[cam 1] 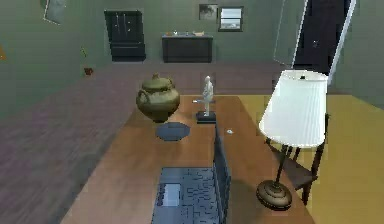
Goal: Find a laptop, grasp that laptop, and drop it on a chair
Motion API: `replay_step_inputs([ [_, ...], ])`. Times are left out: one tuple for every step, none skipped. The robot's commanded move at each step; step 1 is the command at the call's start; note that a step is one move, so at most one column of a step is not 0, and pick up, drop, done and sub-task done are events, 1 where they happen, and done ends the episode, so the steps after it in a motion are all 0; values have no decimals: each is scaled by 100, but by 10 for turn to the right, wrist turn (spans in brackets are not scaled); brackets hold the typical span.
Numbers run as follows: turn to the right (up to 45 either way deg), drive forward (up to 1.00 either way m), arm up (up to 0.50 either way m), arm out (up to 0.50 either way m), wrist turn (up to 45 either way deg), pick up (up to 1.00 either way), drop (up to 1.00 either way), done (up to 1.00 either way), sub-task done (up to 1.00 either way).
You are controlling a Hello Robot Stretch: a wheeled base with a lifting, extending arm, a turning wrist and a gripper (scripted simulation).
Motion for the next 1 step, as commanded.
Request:
replay_step_inputs([
  [-450,0,0,0,0,0,0,0,0],
])
